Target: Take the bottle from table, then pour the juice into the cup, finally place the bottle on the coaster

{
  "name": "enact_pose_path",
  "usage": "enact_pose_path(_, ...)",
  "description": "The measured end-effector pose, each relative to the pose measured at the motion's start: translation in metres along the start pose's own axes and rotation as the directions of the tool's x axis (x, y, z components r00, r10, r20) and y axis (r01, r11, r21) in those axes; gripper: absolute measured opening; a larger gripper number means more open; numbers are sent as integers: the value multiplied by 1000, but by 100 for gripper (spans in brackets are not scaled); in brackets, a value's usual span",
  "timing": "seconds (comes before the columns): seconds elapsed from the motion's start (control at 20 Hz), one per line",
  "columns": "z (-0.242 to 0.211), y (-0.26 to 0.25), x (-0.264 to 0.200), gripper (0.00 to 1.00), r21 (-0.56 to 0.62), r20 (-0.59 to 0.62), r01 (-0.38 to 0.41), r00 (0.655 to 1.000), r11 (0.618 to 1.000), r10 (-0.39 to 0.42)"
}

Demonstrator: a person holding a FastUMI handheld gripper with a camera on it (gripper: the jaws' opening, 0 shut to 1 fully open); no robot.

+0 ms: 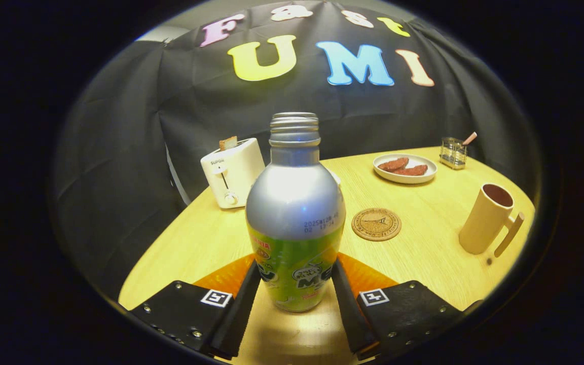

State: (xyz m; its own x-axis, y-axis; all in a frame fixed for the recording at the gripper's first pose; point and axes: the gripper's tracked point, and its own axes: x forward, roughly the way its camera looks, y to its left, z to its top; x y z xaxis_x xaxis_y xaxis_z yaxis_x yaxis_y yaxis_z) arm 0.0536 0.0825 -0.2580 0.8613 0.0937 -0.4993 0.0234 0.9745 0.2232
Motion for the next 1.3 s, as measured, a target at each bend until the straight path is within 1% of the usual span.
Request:
enact_pose_path(0.2,22,-7,-10,76,29,40,14,999,999,-15)
enact_pose_path(0.35,31,-17,-12,77,55,38,30,999,998,-32)
enact_pose_path(0.5,33,-22,-13,76,136,25,3,1000,991,-7)
enact_pose_path(0.6,38,-25,-17,76,222,32,-28,999,975,22)
enact_pose_path(0.7,44,-32,-19,76,284,47,-39,999,958,26)
enact_pose_path(0.9,49,-55,-22,77,352,48,-27,999,936,11)
enact_pose_path(1.05,56,-73,-24,77,430,68,-35,998,902,7)
enact_pose_path(1.15,59,-88,-24,77,472,75,-18,997,881,-19)
enact_pose_path(1.3,57,-107,-21,76,497,64,6,997,868,-44)
